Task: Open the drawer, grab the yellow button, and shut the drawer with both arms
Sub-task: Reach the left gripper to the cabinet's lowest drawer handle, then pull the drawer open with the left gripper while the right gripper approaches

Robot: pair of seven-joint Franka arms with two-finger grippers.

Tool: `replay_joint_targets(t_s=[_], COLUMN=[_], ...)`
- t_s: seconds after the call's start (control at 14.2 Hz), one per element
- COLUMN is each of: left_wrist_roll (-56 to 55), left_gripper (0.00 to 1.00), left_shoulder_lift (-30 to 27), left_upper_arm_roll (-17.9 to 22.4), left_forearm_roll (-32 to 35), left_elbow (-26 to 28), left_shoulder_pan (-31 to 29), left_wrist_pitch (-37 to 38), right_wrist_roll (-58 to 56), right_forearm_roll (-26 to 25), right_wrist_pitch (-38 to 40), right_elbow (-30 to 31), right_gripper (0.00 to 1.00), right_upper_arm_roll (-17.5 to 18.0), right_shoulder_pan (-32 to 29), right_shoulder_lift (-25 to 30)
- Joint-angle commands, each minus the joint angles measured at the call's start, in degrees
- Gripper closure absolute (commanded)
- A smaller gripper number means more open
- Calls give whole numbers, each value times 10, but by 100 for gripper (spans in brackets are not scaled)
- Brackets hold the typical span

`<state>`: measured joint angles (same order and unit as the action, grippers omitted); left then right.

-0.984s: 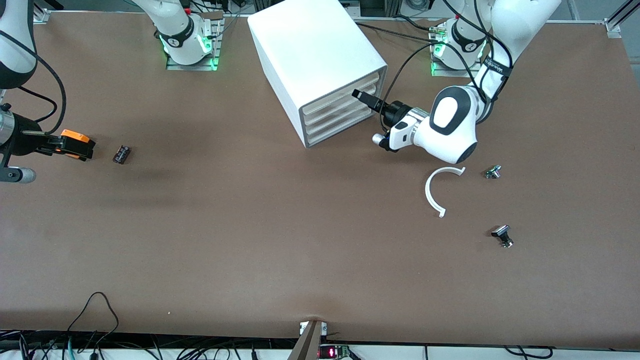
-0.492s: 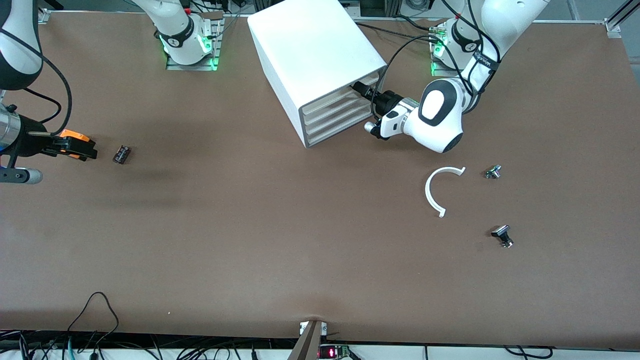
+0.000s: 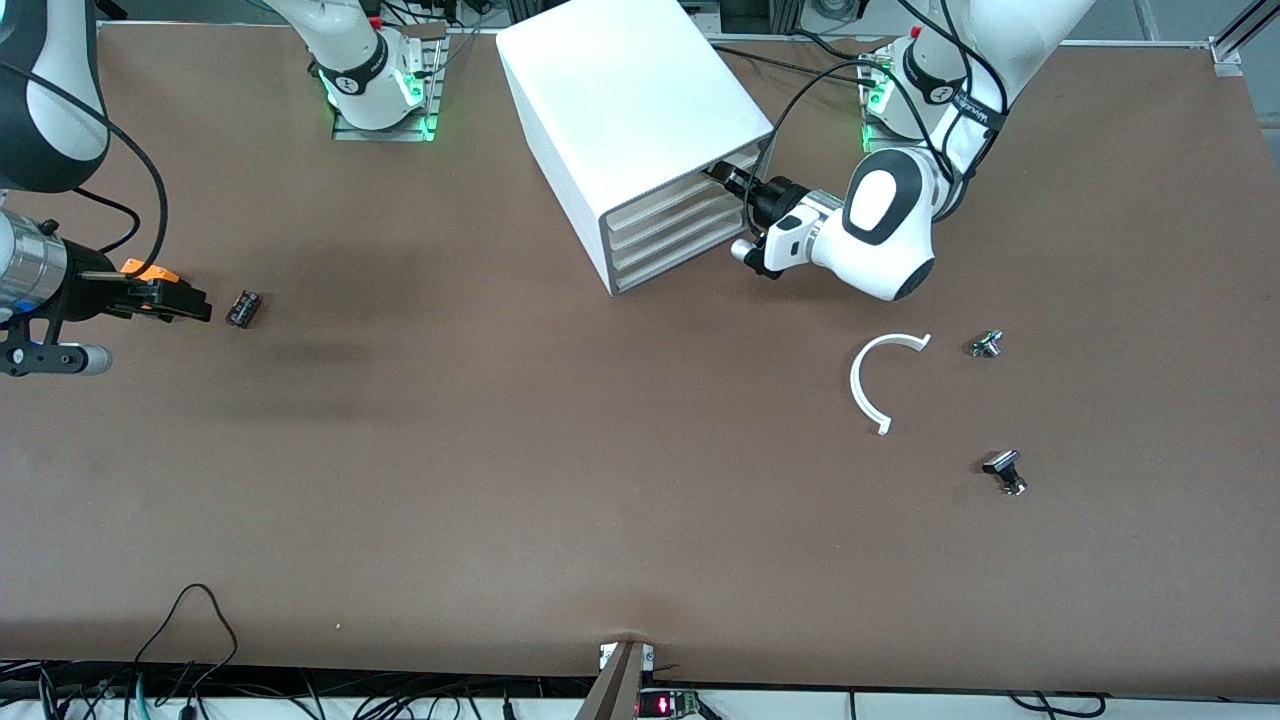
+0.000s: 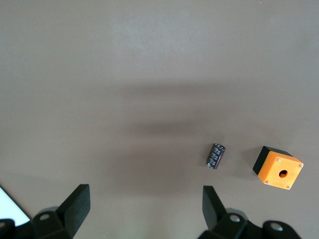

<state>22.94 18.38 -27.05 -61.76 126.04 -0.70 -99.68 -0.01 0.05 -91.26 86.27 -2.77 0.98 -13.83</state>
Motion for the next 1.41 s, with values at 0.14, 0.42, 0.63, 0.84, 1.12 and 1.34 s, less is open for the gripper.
replay_joint_targets(t_s=[0.14, 0.42, 0.63, 0.84, 1.12, 1.34], left_wrist_roll=[1, 3, 4, -1, 6, 4], left_gripper=[100, 100, 100, 100, 0, 0], left_shoulder_lift=[-8, -4, -4, -5, -18, -40], left_upper_arm_roll=[51, 96, 103, 112, 112, 113], left_forearm_roll=[42, 57, 68, 67, 62, 68], left_elbow=[-32, -87, -97, -111, -113, -113], left_shoulder_pan=[-26, -29, -33, -33, -41, -41], left_wrist_pitch=[-10, -69, -109, -119, -136, -165], right_wrist_roll=[-12, -13, -78, -81, -82, -100], right_forearm_roll=[-2, -2, -1, 14, 34, 60], right_wrist_pitch=[1, -2, -13, -24, -45, -66], right_elbow=[-2, -6, -8, -8, -8, -8], right_gripper=[0, 0, 0, 0, 0, 0], right_upper_arm_roll=[2, 3, 5, 5, 6, 5], right_shoulder_pan=[0, 13, 35, 76, 165, 227], right_shoulder_lift=[-8, -16, -16, -15, -25, -28])
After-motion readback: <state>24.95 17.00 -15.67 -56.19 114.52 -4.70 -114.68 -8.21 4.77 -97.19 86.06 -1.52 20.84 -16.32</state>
